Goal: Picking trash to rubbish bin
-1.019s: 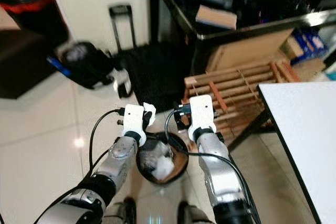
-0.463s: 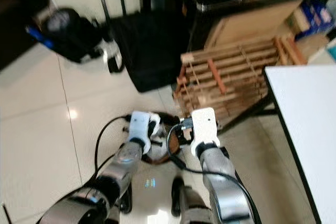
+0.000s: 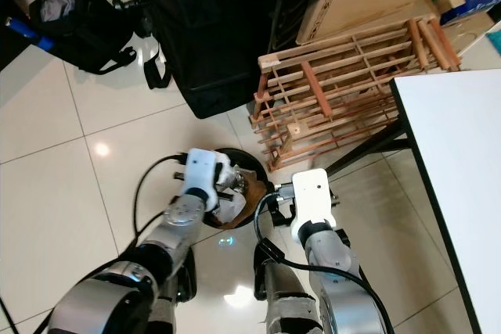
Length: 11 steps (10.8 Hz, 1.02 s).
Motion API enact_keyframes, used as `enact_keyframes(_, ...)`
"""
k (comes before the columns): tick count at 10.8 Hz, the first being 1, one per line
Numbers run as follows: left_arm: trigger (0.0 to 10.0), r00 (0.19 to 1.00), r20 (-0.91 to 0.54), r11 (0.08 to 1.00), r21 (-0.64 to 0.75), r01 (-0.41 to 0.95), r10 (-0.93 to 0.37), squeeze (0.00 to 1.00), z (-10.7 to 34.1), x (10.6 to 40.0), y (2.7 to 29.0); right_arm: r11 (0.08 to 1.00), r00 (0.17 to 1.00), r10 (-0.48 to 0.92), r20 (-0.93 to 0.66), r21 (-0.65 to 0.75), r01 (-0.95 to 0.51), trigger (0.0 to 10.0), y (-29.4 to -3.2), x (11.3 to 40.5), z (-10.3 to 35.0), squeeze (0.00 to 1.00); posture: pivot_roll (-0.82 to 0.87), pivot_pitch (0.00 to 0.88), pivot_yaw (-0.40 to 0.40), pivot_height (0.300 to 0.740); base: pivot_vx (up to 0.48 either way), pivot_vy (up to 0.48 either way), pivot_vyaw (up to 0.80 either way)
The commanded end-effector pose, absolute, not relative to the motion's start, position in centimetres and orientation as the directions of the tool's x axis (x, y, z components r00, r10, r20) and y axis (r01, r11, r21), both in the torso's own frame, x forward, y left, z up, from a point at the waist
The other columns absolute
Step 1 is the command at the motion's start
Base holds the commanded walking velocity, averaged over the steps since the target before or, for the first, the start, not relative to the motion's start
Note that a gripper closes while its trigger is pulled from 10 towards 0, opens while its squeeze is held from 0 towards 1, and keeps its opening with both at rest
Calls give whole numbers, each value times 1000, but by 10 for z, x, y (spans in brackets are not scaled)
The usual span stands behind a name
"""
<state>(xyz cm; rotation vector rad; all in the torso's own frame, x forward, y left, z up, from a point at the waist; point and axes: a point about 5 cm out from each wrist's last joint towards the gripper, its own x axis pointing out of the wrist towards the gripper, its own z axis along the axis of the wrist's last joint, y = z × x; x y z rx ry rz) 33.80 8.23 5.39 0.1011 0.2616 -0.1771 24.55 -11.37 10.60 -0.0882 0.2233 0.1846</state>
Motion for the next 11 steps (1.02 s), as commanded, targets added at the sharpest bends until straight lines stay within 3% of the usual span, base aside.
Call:
enact_keyframes(1, 10000, 935, -313, 975, 89, 202, -165, 408, 42, 330, 79, 981, 955, 159, -251, -69, -181, 10000, -116, 241, 103, 0, -153, 477, -87, 740, 0, 0, 0)
enact_keyframes(2, 10000, 936, -310, 973, 98, 207, -168, 1000, 43, 330, 79, 982, 955, 156, -253, -64, -178, 10000, -115, 241, 103, 0, -153, 476, -86, 740, 0, 0, 0)
enact_keyframes(9, 10000, 935, -301, 967, 114, 229, -186, 1000, 46, 332, 73, 982, 954, 155, -255, -63, -177, 10000, -113, 244, 102, 0, -147, 461, -78, 740, 0, 0, 0)
enact_keyframes(10, 10000, 937, -296, 966, 119, 230, -187, 0, 47, 332, 72, 982, 955, 155, -253, -63, -176, 10000, -113, 246, 102, 0, -143, 452, -74, 740, 0, 0, 0)
enact_keyframes(11, 10000, 940, -285, 967, 119, 227, -186, 0, 48, 333, 72, 983, 956, 152, -250, -64, -173, 10000, -113, 249, 101, 0, -139, 440, -69, 740, 0, 0, 0)
